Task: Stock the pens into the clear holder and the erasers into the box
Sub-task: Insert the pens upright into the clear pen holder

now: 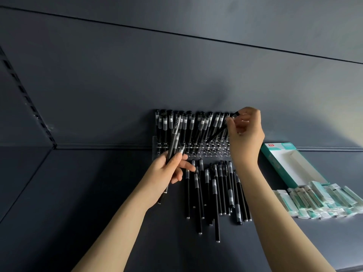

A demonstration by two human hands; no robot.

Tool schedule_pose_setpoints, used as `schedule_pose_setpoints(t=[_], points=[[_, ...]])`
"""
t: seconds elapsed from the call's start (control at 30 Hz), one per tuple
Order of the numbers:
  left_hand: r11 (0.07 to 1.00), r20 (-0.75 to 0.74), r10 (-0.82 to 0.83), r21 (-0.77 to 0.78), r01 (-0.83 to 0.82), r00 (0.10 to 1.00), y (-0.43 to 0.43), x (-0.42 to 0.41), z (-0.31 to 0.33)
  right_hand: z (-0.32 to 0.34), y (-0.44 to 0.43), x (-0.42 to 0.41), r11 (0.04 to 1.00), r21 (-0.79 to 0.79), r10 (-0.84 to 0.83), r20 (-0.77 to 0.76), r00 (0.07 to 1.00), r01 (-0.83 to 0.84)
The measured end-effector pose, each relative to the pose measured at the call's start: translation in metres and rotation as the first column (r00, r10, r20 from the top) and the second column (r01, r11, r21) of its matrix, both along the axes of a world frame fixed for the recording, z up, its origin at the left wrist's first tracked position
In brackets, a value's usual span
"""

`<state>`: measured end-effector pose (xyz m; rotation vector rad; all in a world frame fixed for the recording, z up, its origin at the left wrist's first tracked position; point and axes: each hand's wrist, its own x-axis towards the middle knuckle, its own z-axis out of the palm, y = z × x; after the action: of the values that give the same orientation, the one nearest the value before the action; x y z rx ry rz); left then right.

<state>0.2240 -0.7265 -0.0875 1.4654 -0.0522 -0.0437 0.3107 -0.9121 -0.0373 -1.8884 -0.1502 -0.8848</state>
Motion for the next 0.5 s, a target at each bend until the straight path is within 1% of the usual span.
schedule_pose_setpoints(t=[0.1, 0.2, 0.3, 0.37, 0.5], points=[[0.999, -0.013, 0.005, -0.040, -0.006, 1.000, 0.000, -0.001, 0.002, -0.001, 0.003, 0.003, 0.995, -0.096, 0.001, -0.004, 1.000, -0.001], [0.999, -0.025, 0.006, -0.037, -0.007, 1.000, 0.001, 0.000, 0.000, -0.003, 0.007, 0.008, 0.981, -0.195, -0.001, -0.025, 1.000, -0.004], [0.998, -0.038, -0.007, -0.066, 0.005, 0.999, 0.001, 0.002, -0.002, -0.008, 0.009, 0.013, 0.958, -0.287, -0.015, 0.003, 1.000, 0.015], [0.998, -0.037, -0.015, -0.068, 0.013, 0.999, 0.001, 0.002, -0.002, -0.010, 0.009, 0.015, 0.953, -0.302, -0.020, 0.014, 1.000, 0.024], [1.000, -0.026, -0.020, -0.015, 0.020, 0.999, 0.002, 0.003, -0.006, -0.008, 0.009, 0.017, 0.938, -0.347, -0.016, 0.024, 1.000, 0.024]])
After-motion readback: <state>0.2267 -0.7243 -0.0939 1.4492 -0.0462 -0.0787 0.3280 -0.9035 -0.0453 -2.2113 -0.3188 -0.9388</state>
